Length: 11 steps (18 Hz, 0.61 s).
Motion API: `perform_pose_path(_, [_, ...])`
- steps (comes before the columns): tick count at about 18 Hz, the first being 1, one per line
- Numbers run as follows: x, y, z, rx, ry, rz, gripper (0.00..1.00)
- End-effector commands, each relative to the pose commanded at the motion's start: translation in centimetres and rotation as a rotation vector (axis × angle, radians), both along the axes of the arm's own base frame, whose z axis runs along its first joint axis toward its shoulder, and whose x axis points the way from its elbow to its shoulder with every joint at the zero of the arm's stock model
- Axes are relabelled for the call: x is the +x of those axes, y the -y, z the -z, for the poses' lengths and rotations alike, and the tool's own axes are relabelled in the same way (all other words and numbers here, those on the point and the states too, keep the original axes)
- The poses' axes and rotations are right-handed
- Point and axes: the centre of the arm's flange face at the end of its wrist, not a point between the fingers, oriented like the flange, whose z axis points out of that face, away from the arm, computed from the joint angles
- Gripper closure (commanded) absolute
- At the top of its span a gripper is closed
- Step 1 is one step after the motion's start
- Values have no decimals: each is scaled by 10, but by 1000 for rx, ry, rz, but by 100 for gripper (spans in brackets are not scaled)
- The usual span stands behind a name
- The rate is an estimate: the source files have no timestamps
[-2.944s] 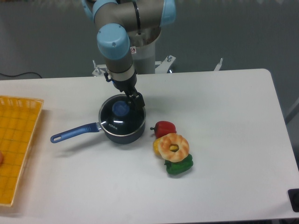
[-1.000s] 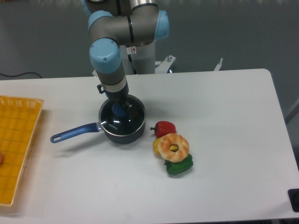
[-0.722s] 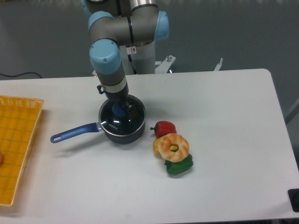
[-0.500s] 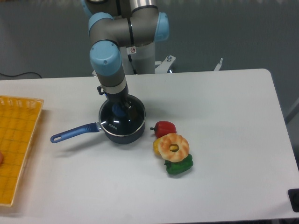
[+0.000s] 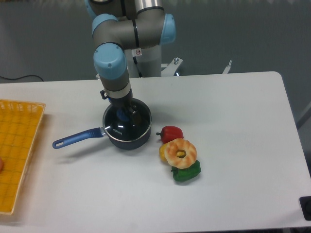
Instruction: Open the lid
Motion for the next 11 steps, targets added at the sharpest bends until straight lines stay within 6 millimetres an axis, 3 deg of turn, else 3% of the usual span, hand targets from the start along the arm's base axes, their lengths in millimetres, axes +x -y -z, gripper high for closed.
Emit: perform_pose_path(11, [0, 0, 1, -2, 0, 11, 9])
